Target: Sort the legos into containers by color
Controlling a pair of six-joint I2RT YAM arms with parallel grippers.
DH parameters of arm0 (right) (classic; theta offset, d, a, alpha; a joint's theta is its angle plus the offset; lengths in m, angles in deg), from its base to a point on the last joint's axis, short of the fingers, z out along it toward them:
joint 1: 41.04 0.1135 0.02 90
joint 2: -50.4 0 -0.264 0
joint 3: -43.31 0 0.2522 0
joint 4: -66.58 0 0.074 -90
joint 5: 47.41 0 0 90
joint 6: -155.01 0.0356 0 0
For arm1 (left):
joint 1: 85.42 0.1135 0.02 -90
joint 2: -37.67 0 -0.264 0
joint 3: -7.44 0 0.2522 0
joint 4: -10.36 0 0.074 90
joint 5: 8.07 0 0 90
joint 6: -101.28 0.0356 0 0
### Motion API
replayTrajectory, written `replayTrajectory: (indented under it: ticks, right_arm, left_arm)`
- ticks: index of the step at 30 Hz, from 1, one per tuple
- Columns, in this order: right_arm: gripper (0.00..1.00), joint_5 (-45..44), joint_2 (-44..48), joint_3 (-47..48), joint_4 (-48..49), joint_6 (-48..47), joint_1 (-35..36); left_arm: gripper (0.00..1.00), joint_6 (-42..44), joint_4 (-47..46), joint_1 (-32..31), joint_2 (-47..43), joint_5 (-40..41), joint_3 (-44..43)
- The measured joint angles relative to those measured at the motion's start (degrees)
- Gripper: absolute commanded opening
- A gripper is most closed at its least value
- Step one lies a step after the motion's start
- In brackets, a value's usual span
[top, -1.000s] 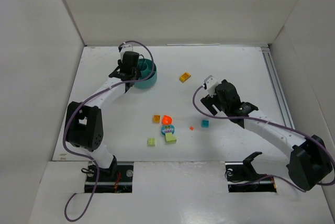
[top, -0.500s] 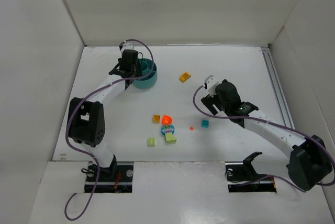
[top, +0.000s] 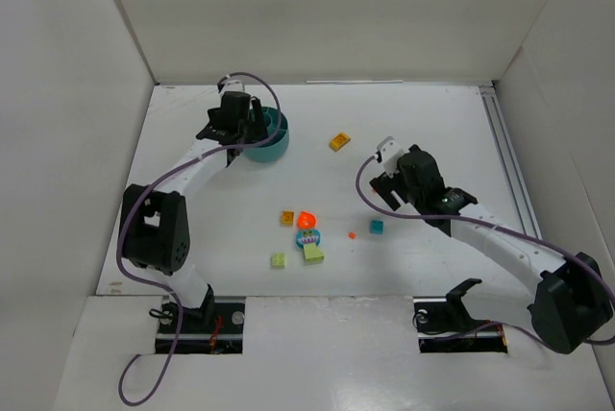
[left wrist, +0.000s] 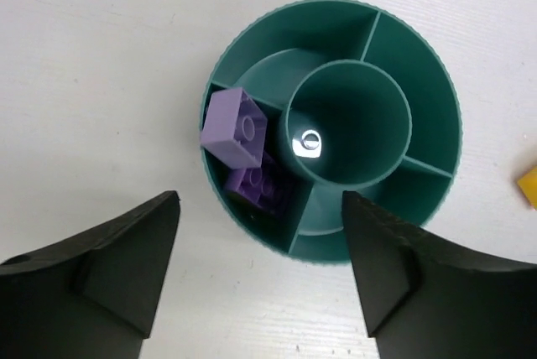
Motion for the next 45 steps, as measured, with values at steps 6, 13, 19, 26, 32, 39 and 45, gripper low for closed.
replayTrajectory:
  ticks: [6, 13, 19, 26, 32, 39, 45]
  right_arm:
    - [0.99, 0.66, 0.66, 0.00, -0.13, 0.09, 0.02]
    - [0.99, 2.19, 0.85, 0.00, 0.00, 0.50, 0.13]
    - [0.99, 2.84, 0.85, -0.02, -0.07, 1.14, 0.13]
    - [0.99, 2.43, 0.85, 0.00, -1.62, 2.01, 0.13]
    - [0.99, 1.70, 1.16, -0.02, -4.07, 4.04, 0.13]
    - [0.99, 1.03, 6.60, -1.16, -5.62, 5.46, 0.13]
    - [0.99, 0.17, 11.23, -3.37, -6.32, 6.34, 0.13]
  left_arm:
    - [0.99, -1.07, -0.28, -0.02, -11.34, -2.99, 7.82]
    - [0.93, -4.59, -1.18, -4.96, -24.11, -7.19, 19.21]
    - [0.89, -8.31, -1.38, -11.85, -25.97, -10.82, 28.39]
    - [0.84, -11.91, -1.51, -19.63, -25.51, -12.07, 33.42]
    - [0.72, -14.23, -2.34, -23.37, -21.97, -9.46, 33.44]
    - [0.60, -16.83, -1.22, -27.45, -17.81, -3.56, 33.44]
    - [0.50, -18.14, 0.09, -28.52, -14.64, 0.96, 33.20]
